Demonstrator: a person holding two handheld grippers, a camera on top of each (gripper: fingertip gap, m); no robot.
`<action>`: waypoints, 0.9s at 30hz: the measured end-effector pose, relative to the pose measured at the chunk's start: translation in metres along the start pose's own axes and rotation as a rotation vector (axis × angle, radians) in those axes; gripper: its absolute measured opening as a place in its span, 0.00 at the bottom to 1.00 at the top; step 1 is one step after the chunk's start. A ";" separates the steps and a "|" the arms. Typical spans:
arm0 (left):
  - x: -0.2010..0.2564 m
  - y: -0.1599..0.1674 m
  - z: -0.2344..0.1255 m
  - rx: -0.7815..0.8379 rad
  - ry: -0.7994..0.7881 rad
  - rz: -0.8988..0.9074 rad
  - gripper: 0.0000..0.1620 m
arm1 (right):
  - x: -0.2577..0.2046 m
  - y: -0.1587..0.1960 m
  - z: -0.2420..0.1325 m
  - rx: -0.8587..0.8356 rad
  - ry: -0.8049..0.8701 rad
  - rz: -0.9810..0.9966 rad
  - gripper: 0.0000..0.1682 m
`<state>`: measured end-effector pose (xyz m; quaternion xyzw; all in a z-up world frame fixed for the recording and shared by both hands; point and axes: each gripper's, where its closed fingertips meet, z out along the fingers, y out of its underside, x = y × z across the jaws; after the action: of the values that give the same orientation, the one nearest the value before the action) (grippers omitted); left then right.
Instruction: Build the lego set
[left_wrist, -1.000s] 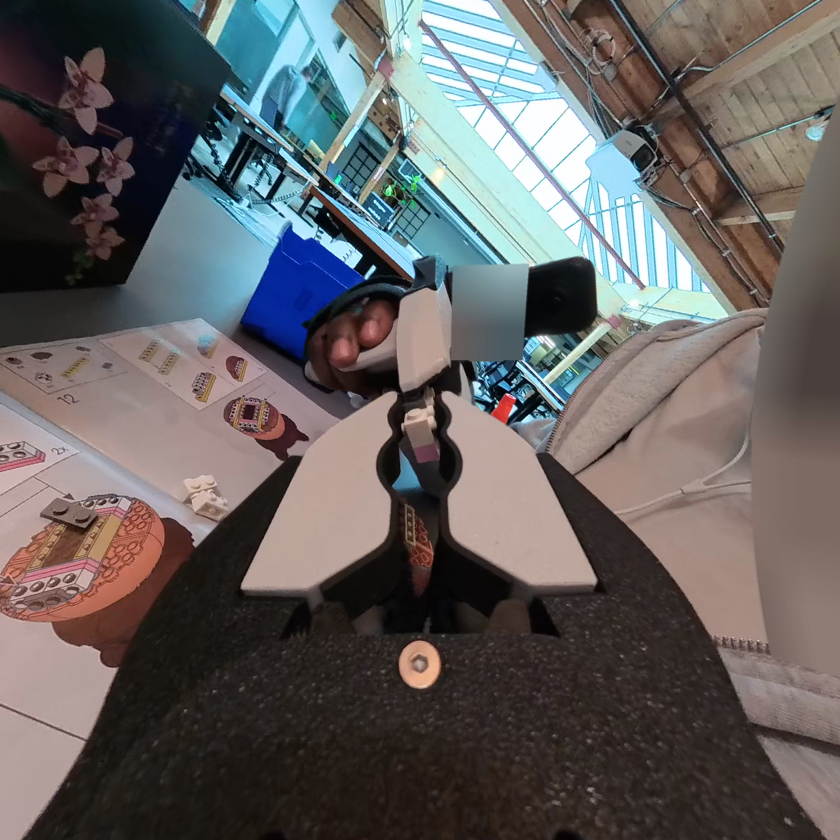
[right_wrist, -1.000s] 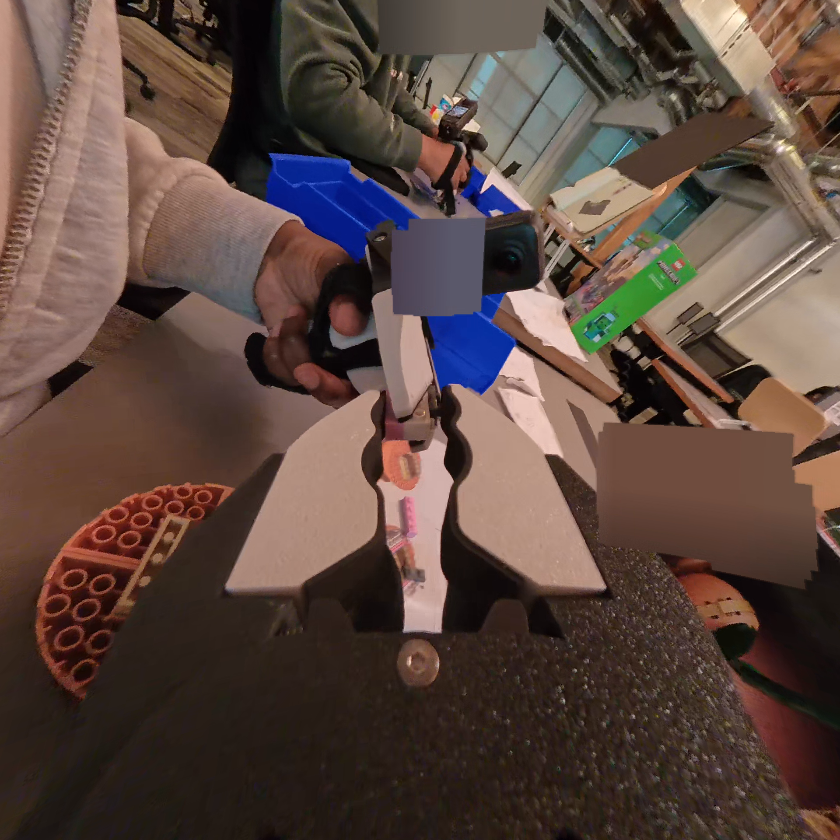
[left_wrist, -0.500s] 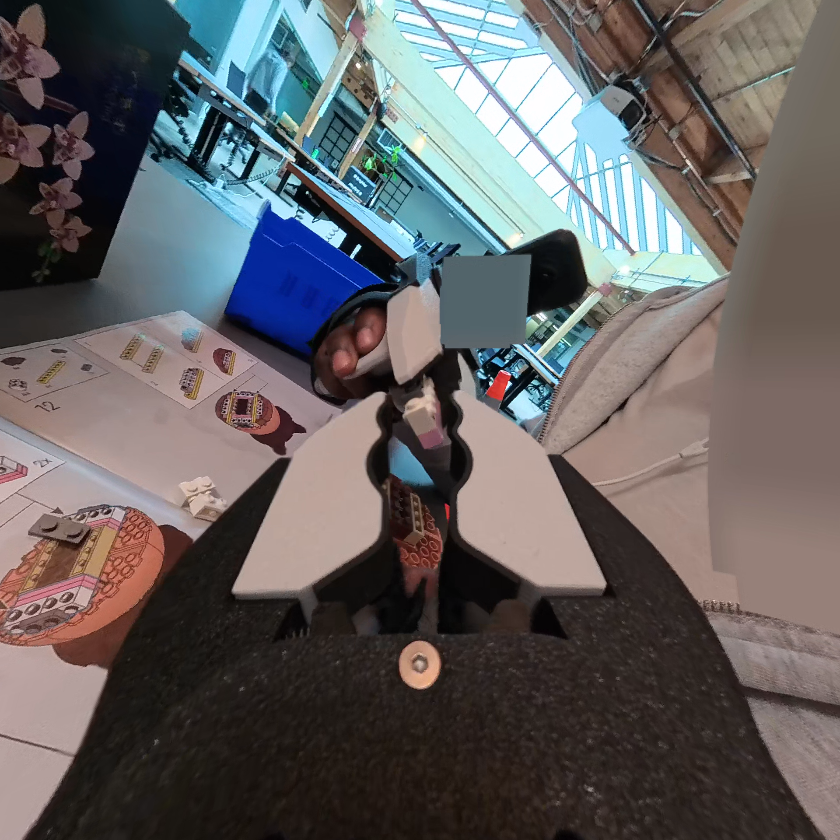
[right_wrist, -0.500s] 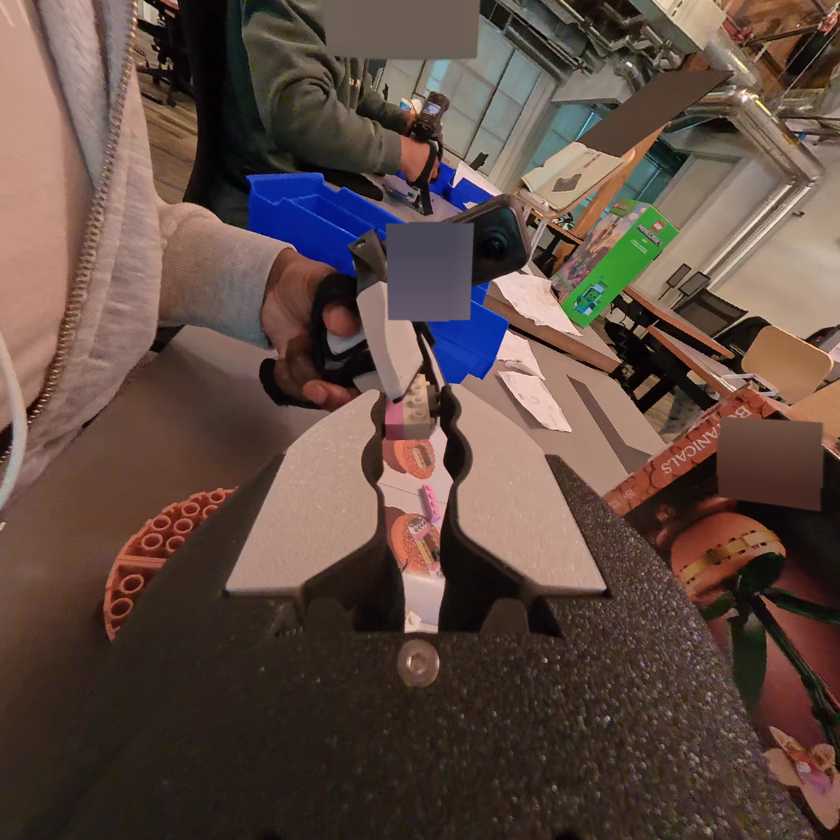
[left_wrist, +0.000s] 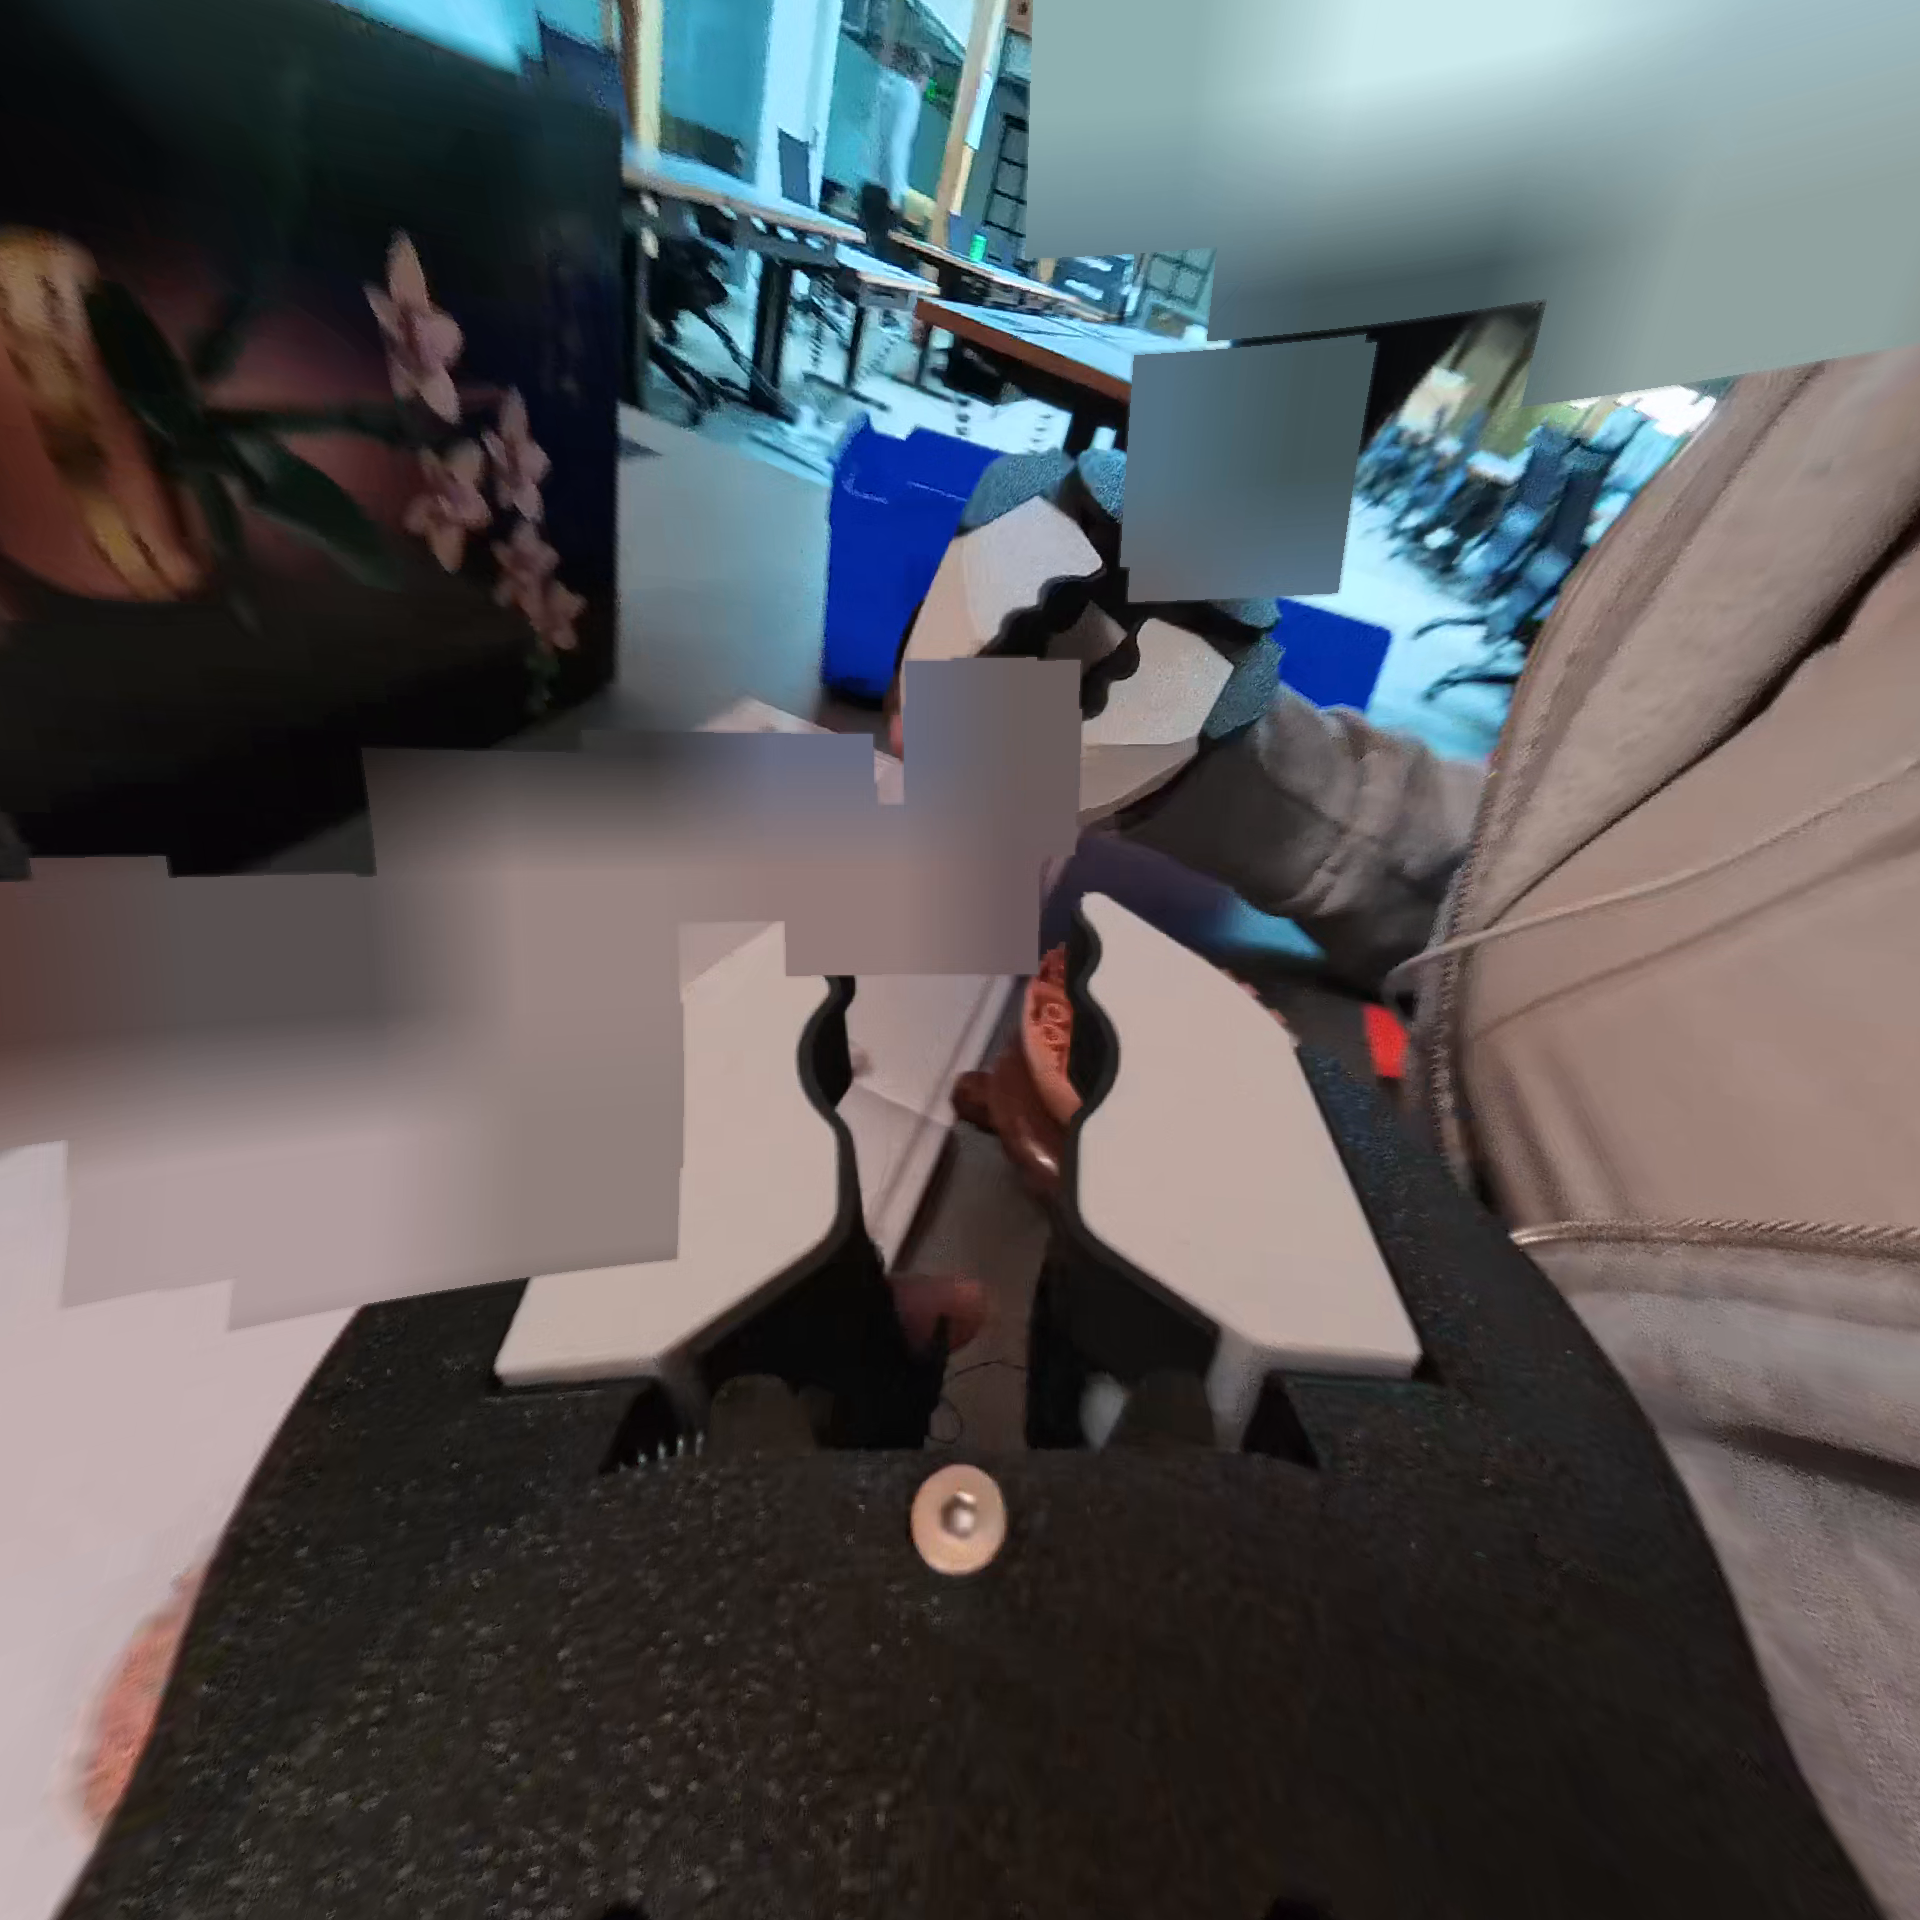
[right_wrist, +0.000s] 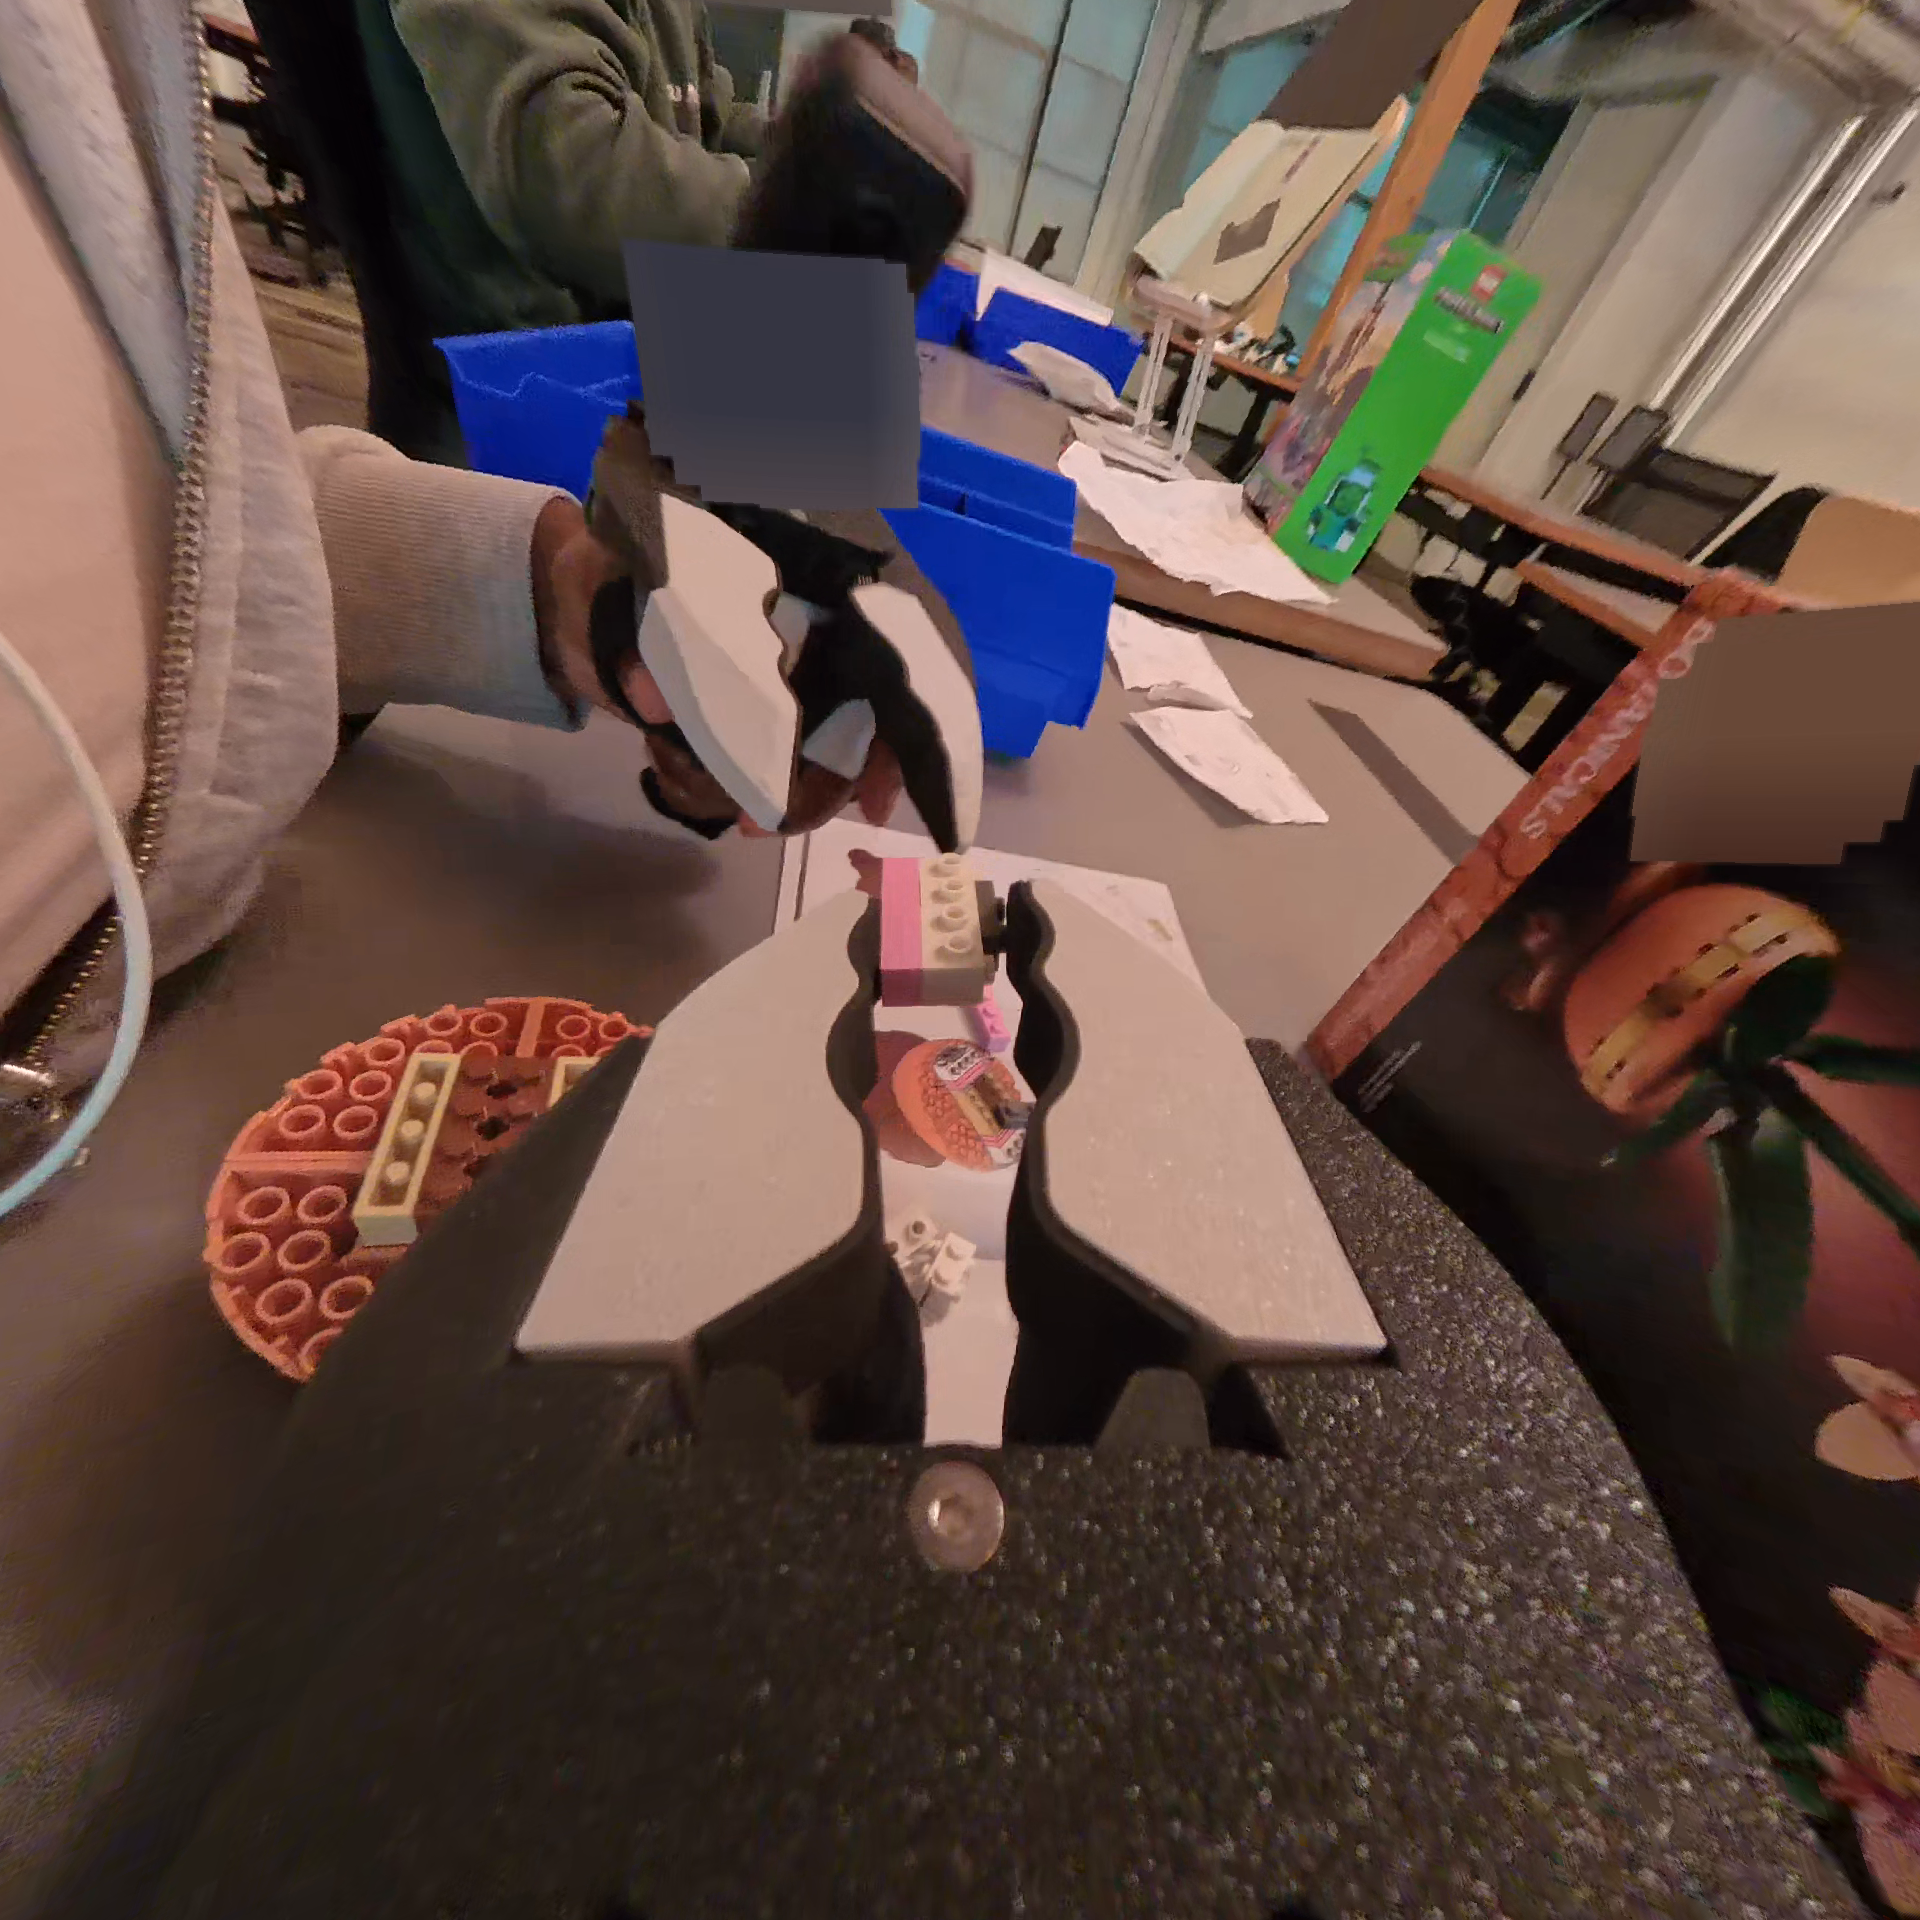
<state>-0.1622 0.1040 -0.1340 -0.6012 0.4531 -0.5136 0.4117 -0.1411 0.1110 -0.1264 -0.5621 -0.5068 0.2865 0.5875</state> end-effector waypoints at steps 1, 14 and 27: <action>0.000 -0.003 0.000 0.013 -0.022 0.073 0.23 | 0.000 0.001 0.002 0.006 -0.015 0.023 0.13; 0.010 -0.011 0.016 0.056 0.041 0.288 0.10 | -0.013 0.000 0.008 0.066 -0.144 0.146 0.13; 0.023 -0.017 0.011 0.098 0.128 0.252 0.00 | -0.017 -0.005 0.015 0.047 -0.150 0.139 0.13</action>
<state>-0.1481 0.0860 -0.1135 -0.4846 0.5247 -0.5167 0.4721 -0.1612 0.1001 -0.1286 -0.5591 -0.5021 0.3796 0.5397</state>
